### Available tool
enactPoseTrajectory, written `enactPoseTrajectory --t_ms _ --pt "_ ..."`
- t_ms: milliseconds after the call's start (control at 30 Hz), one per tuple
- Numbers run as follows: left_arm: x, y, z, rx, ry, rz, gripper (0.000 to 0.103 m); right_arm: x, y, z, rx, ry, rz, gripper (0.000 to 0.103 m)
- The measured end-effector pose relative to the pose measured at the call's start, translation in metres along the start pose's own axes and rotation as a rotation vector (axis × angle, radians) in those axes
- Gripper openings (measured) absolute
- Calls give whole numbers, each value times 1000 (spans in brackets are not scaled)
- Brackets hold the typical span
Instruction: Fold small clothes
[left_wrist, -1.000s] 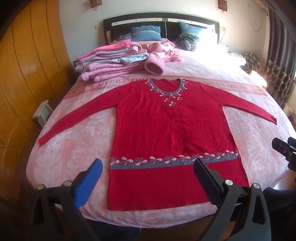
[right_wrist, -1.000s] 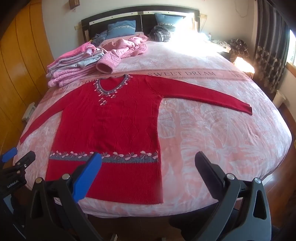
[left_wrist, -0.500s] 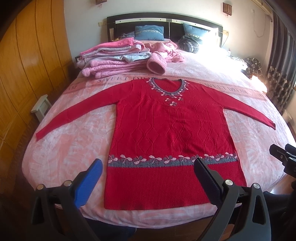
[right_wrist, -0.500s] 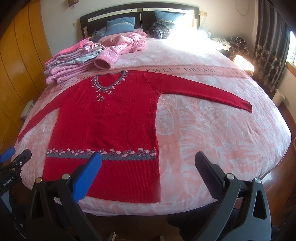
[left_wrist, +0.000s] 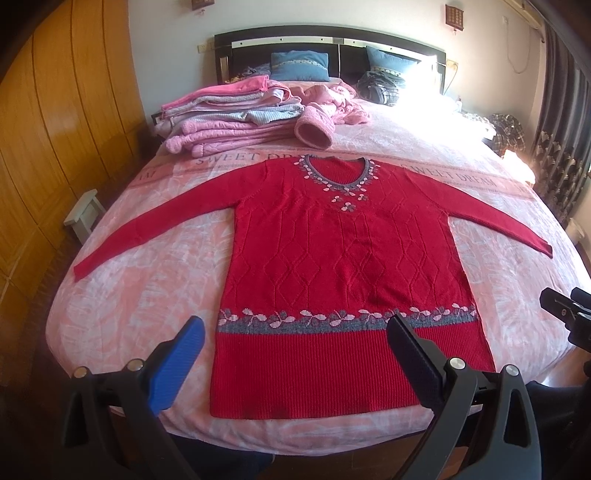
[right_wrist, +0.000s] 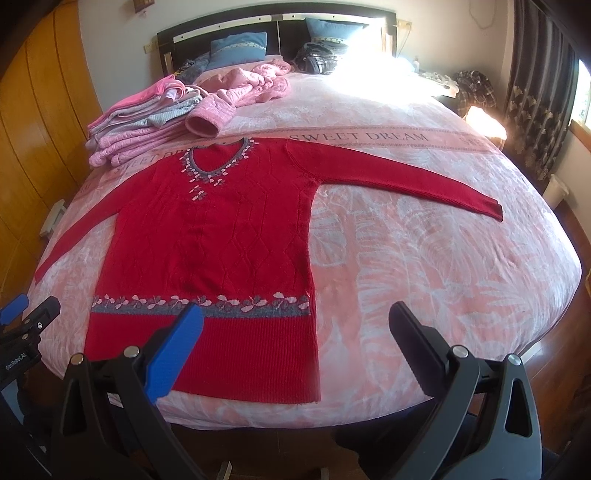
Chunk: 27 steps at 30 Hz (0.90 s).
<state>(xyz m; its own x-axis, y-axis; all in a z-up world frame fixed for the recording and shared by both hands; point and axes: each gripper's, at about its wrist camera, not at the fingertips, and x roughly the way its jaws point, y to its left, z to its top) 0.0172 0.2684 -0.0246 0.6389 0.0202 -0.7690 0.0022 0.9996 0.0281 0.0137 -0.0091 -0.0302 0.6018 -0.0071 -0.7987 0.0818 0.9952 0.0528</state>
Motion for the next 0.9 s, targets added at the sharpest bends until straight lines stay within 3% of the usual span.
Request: enactPoseTrajectory --t_ms 900 --pt "-1 1 0 -1 -6 0 99 1 -1 1 5 11 0 100"
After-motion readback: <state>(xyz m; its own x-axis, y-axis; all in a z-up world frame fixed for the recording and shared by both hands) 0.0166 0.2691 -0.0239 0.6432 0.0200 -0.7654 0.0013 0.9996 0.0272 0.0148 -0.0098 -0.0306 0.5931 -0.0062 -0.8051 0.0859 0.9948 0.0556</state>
